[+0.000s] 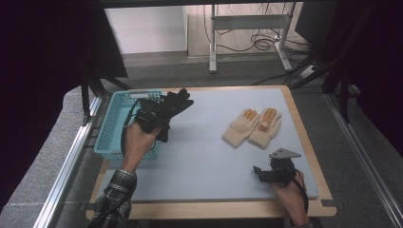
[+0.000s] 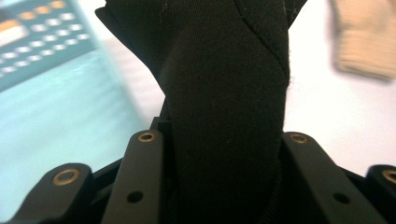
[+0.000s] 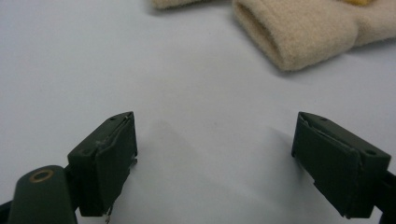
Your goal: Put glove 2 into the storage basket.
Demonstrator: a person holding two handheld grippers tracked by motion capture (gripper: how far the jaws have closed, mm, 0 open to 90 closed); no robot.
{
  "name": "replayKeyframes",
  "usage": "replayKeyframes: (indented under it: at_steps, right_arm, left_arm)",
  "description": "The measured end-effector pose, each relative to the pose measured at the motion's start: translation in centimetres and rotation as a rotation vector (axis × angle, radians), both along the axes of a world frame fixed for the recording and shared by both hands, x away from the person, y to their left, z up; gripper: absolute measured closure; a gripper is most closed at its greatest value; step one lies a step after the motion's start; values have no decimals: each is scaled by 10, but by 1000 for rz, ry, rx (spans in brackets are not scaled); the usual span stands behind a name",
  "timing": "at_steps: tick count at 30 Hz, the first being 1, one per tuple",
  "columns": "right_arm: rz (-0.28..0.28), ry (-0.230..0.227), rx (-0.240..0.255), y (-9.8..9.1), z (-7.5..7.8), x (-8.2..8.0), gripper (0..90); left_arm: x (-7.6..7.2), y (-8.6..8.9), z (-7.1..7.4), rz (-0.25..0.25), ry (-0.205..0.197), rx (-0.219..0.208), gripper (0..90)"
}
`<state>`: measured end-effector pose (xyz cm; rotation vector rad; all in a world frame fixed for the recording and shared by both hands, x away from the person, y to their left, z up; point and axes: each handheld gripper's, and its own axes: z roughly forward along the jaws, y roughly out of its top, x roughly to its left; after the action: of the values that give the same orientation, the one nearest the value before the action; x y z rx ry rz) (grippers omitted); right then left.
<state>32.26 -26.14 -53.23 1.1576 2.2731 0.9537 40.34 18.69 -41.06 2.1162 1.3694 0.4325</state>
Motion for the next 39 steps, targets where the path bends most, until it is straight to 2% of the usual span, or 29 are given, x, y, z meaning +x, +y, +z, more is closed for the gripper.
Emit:
replayKeyframes:
  at_steps: [6,7,8,15,18,21,23,29,30,31,33,34,39]
  right_arm:
    - [0,0,0,0,0,0,136]
    - [0,0,0,0,0,0,136]
    - [0,0,0,0,0,0,135]
    - [-1,0,0,0,0,0,135]
    - [0,0,0,0,0,0,135]
    - [0,0,0,0,0,0,135]
    - [0,0,0,0,0,0,136]
    - [0,0,0,0,0,0,136]
    - [0,0,1,0,0,0,135]
    - [0,0,0,0,0,0,135]
    - [0,0,1,0,0,0,135]
    - [0,0,1,0,0,0,136]
    - [0,0,1,0,0,0,136]
  left_arm:
    - [8,34,0,85,6,12,651]
    - [8,34,0,85,6,12,651]
    - [11,45,-2,114,11,18,650]
    - [22,79,-19,211,56,42,643]
    - [29,92,-30,248,88,73,639]
    - [32,98,-36,268,105,83,635]
    - [38,107,-47,297,142,103,633]
    - [50,121,-70,347,211,163,621]
    - [50,121,-70,347,211,163,619]
    - [53,124,-76,358,231,187,617]
    - [55,125,-78,363,236,197,613]
    - [57,127,-82,372,247,220,613]
    - [63,131,-97,370,272,236,571]
